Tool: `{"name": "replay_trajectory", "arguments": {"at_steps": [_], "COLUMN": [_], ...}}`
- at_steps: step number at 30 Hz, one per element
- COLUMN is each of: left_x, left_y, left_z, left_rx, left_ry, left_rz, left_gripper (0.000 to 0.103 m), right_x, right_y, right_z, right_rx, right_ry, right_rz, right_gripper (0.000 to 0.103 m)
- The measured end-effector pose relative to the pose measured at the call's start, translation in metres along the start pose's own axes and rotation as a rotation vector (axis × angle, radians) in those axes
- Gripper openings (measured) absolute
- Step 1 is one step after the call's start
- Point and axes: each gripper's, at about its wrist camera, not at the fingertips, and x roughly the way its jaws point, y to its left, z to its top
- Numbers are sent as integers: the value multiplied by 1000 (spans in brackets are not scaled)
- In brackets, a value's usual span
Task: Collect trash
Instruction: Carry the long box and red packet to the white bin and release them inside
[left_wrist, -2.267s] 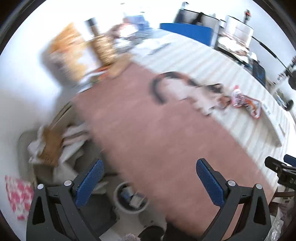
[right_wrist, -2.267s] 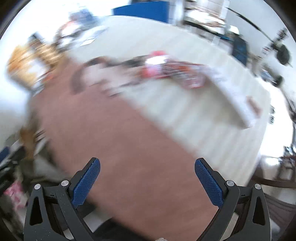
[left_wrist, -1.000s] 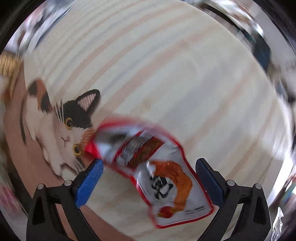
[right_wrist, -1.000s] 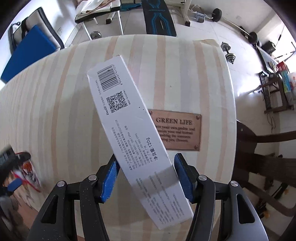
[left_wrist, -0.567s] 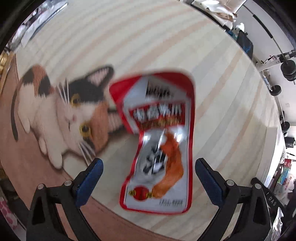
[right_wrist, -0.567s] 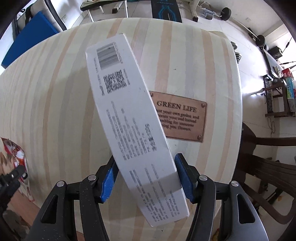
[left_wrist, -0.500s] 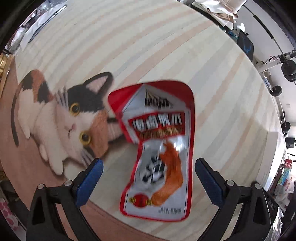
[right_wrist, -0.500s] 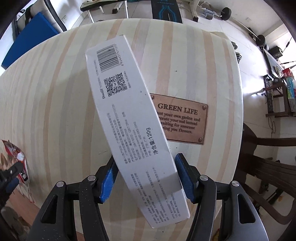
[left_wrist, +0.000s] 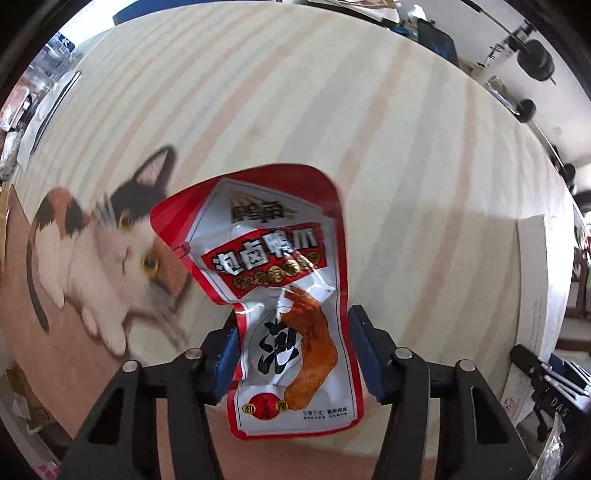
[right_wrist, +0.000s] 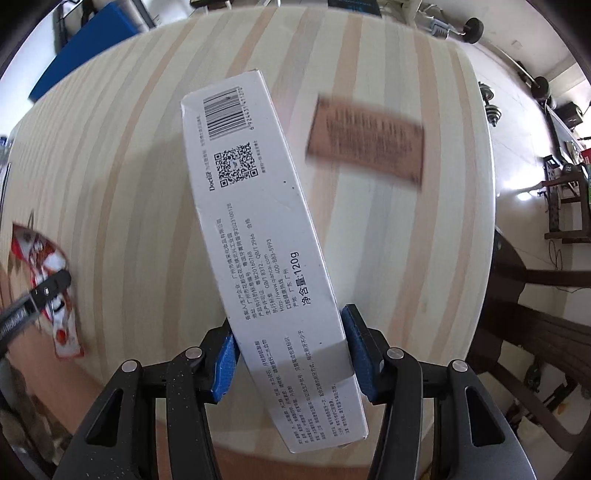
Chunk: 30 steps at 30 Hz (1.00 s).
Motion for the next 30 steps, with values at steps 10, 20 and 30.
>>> {"name": "replay_trajectory", "arguments": {"at_steps": [10,20,30], "left_x": [3,5,-8], "left_y": [21,24,2], "left_z": [-88,-100,-105], "left_rx": [-29,-49,-32], "left_ry": [80,40,10], "left_rz": [-90,11,-11], "left_gripper": [53,49,33], "right_x": [12,3,-13], "right_y": [20,71,81], "right_z": [-86,-69,-87], "right_rx": [-47,-77,-108], "right_ry": [101,21,-4], "right_rz": [18,-64,-19], "right_gripper": [59,63,51]}}
